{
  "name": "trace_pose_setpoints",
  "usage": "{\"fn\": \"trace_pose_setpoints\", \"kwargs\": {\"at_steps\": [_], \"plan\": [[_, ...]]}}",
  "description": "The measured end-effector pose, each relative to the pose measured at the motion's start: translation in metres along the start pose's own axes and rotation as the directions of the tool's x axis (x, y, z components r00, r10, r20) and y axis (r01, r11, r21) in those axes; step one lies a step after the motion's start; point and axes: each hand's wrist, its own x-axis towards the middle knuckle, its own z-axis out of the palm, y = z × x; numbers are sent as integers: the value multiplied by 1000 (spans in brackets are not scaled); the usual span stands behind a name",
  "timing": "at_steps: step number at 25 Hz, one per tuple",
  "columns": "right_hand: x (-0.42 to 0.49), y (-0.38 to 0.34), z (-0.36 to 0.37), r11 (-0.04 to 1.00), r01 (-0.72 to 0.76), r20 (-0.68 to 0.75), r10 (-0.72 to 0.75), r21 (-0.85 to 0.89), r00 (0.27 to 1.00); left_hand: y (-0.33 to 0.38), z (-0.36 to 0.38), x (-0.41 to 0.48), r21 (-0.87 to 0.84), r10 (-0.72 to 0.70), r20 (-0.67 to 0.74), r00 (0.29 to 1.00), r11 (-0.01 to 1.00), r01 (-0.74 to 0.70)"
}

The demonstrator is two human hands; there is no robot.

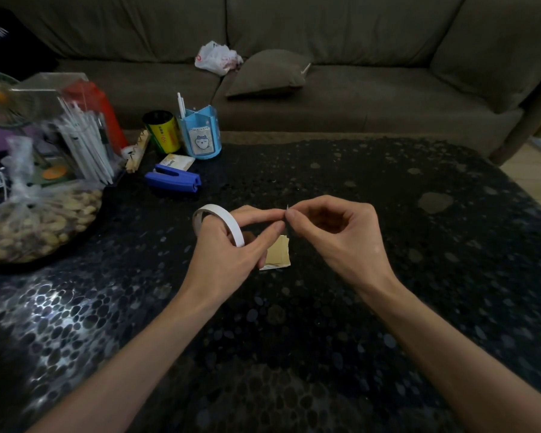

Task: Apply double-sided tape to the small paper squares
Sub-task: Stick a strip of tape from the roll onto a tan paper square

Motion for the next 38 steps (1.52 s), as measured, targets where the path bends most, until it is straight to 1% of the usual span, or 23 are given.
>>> {"fn": "trace_pose_setpoints", "kwargs": {"at_steps": [4,7,9,11,12,14,22,28,32,38], "plan": [[0,0,-2,1000,-8,23,9,-22,1000,2,-1,-1,-26,-26,11,1000,999,27],[-2,-1,0,999,-3,24,4,-34,1000,3,-2,0,-33,-54,-28,998,998,53],[-3,-2,3,998,-4,5,4,-59,1000,2,1,0,-66,-119,-105,987,991,113],[-3,-1,4,997,-11,-7,10,-77,1000,0,3,-1,-144,-219,-175,960,970,195],[-3,-1,5,996,-14,-9,13,-84,1000,-1,3,0,-175,-255,-184,949,959,224],[-4,-2,6,996,-13,-5,13,-90,1000,-1,4,-1,-203,-273,-170,947,950,238],[-5,-3,10,993,17,-7,-18,-116,1000,1,7,-4,-139,-156,-116,981,980,139],[-5,-2,7,984,28,-25,-33,-178,999,-2,7,-5,18,-55,-90,994,998,57],[-5,-3,6,967,56,-4,-58,-249,998,-4,5,-4,129,26,-80,996,992,-16],[-5,-4,3,937,117,24,-115,-330,993,-5,5,-5,154,8,-79,997,988,4]]}}
